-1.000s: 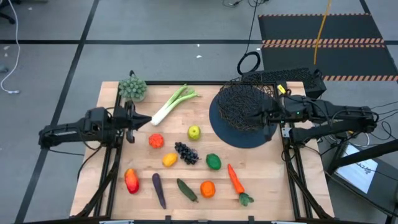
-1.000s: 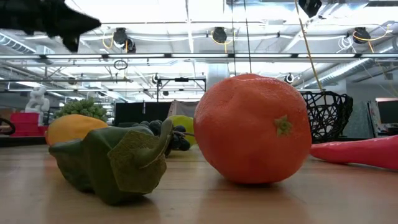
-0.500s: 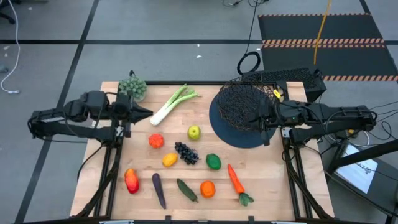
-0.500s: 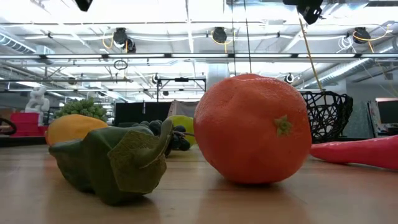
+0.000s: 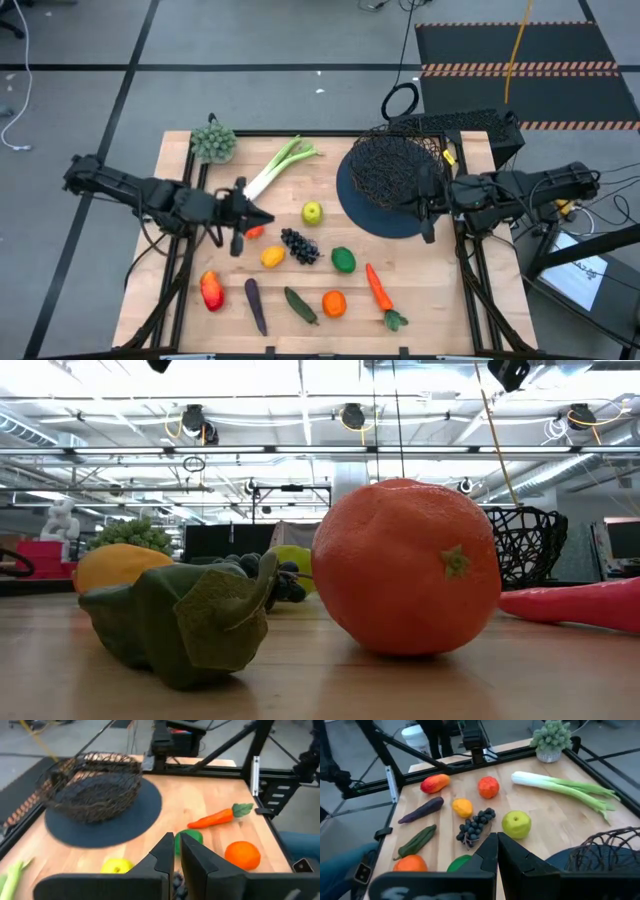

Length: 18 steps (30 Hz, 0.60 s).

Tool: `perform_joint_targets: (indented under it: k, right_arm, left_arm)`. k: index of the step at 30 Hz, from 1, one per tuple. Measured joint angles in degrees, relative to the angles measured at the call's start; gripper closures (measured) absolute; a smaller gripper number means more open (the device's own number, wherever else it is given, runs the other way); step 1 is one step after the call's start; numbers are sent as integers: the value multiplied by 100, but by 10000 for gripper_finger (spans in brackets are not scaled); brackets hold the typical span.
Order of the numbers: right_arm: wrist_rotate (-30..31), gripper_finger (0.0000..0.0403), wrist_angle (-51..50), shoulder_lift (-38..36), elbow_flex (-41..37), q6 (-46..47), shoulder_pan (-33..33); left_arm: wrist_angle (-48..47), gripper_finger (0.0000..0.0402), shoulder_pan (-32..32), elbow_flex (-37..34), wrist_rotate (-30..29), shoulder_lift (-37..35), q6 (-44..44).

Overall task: Build produce basket
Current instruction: Put the orange carrot into the black wire basket

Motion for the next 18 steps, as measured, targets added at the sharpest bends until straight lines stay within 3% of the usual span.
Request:
perform_joint_targets:
  k: [6,18]
  right_arm:
    - [337,384,-9,547,0,291,691]
    - [487,299,31,2482,0,2428,1904]
  left_arm:
    - [458,371,-315,0,-85,499,111]
    - [943,371,-322,-2,-84,1027,218]
